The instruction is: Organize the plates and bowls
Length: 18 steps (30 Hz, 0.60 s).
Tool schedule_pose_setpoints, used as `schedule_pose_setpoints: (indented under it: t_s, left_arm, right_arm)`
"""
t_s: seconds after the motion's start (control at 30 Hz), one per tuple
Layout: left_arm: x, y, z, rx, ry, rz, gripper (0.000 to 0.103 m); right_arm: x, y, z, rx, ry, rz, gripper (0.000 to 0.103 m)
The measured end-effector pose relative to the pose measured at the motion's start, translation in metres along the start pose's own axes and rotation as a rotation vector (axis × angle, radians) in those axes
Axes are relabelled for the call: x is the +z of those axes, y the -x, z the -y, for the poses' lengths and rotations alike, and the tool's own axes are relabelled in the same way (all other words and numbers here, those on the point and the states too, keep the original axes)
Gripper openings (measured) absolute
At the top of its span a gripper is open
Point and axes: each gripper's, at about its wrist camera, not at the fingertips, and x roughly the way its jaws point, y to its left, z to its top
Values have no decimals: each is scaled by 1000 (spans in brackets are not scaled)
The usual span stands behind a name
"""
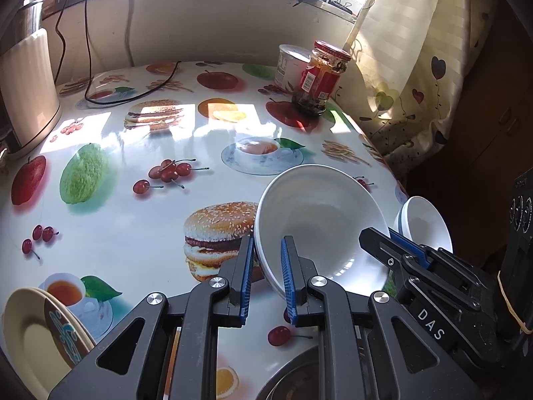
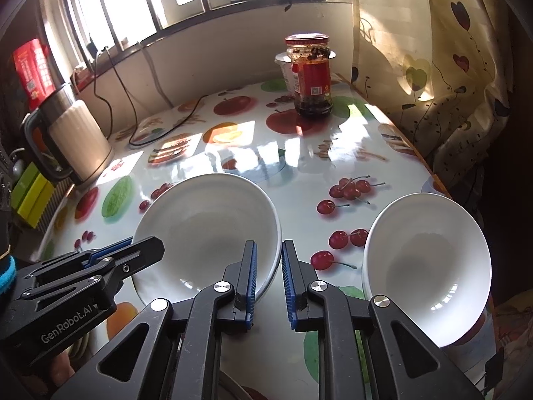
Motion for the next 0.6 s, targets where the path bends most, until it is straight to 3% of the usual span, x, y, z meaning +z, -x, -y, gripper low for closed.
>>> schedule_pose_setpoints:
  t_s: [0.6]
  left_arm:
    - [-11, 43, 7, -20, -15, 62, 17]
  right_arm:
    - [-7, 40, -7, 24, -12, 65, 15]
